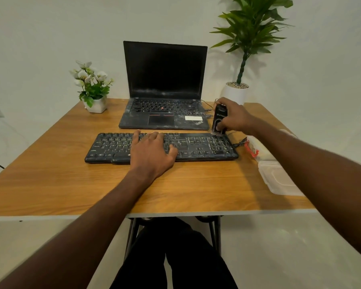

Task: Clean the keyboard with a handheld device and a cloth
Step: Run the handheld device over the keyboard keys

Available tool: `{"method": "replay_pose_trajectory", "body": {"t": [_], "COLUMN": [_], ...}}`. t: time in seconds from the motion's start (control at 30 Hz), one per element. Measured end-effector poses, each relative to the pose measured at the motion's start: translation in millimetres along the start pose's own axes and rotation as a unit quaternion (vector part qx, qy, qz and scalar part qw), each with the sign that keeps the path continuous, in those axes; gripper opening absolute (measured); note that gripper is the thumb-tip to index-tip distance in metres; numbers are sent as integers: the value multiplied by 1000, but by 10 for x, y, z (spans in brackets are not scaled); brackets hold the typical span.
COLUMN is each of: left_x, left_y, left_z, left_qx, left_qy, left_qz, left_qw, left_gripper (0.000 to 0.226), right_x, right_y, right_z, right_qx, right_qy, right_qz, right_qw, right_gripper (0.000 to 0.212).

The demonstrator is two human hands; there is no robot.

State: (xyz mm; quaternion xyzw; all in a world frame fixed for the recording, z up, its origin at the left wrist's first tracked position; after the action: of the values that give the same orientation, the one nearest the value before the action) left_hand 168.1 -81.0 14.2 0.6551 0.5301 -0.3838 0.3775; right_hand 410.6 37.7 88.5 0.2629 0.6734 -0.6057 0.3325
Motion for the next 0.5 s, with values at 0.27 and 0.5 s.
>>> {"method": "replay_pose_trajectory", "body": {"t": [0.27,0.5], "left_x": [-2,-5], "left_y": [-3,-6], "left_z": [4,-5], "left_qx": [0,-3], "left_qy": [7,12], "left_qz": [7,8], "left_qw": [1000,1000], "left_gripper": [68,67], "right_x": [185,76], "right_y": [-235,-114], "right_z": [102,126], "right_qx": [-55,-37], "right_qy": [39,56], "right_qz": [77,44], "right_qw": [995,997], "right_gripper": [73,72]}}
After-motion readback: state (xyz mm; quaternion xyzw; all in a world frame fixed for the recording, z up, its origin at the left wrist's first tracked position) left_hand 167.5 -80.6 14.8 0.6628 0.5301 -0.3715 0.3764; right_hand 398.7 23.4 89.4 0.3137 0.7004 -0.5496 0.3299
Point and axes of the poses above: each hand's wrist, its own z-axis away from the middle knuckle, its own x-axis out of the palm, y = z × x, the point moved 9 cm from there along -z, towards the middle knuckle, and after that the axes turned 8 degrees about x, right-handed, at the moved point
